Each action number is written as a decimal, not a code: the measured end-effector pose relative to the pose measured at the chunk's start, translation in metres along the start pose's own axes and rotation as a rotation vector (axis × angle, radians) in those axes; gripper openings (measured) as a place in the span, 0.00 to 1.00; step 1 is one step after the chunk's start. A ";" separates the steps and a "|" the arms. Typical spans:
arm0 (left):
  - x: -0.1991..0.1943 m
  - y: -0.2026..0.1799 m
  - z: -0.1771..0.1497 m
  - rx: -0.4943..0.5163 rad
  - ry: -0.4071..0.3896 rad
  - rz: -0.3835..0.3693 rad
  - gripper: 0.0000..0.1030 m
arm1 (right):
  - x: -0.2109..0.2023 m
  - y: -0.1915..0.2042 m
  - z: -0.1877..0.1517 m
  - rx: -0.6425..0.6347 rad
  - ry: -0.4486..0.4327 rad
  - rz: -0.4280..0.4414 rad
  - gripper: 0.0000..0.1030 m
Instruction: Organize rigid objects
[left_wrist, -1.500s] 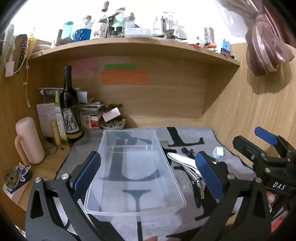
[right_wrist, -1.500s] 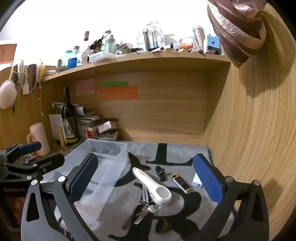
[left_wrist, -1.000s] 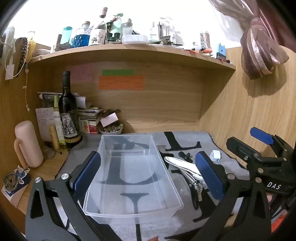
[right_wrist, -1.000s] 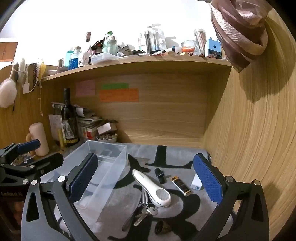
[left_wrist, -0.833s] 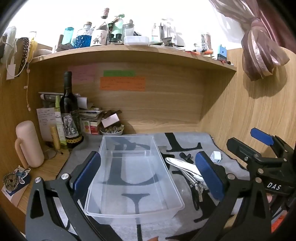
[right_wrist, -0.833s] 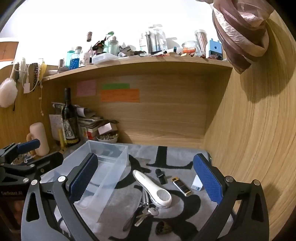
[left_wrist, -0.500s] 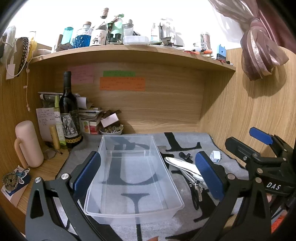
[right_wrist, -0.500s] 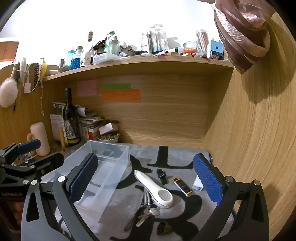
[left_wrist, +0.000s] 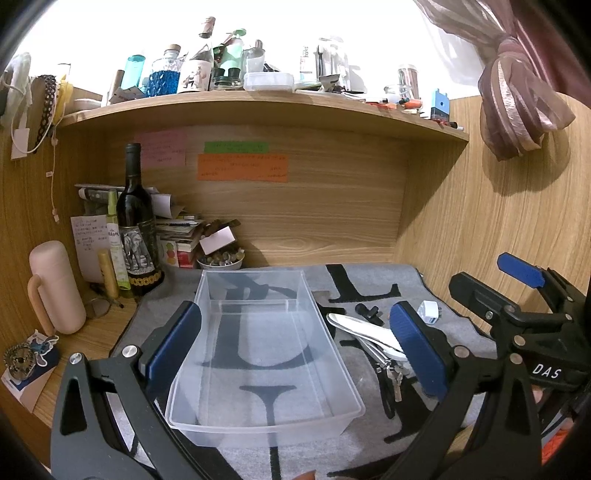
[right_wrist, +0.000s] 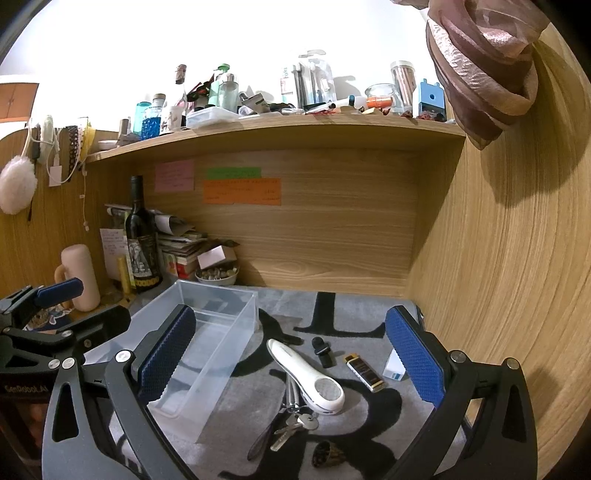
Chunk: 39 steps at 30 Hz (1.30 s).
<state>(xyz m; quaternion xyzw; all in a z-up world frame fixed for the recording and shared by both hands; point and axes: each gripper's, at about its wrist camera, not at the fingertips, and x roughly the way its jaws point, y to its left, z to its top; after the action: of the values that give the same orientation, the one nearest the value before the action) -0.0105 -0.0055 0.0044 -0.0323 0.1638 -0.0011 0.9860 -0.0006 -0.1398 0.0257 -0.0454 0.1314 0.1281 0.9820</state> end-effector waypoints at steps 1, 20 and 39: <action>0.000 0.000 0.000 0.002 -0.001 -0.001 1.00 | 0.000 0.000 0.000 -0.002 -0.002 0.000 1.00; -0.001 -0.001 -0.002 0.000 -0.005 -0.011 1.00 | -0.001 0.001 0.001 -0.008 -0.003 -0.001 1.00; -0.001 -0.001 -0.002 -0.002 -0.004 -0.013 1.00 | -0.001 0.001 0.001 -0.008 -0.001 0.001 1.00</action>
<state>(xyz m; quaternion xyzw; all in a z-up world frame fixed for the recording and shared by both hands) -0.0119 -0.0069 0.0025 -0.0344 0.1618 -0.0072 0.9862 -0.0011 -0.1393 0.0268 -0.0494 0.1304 0.1290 0.9818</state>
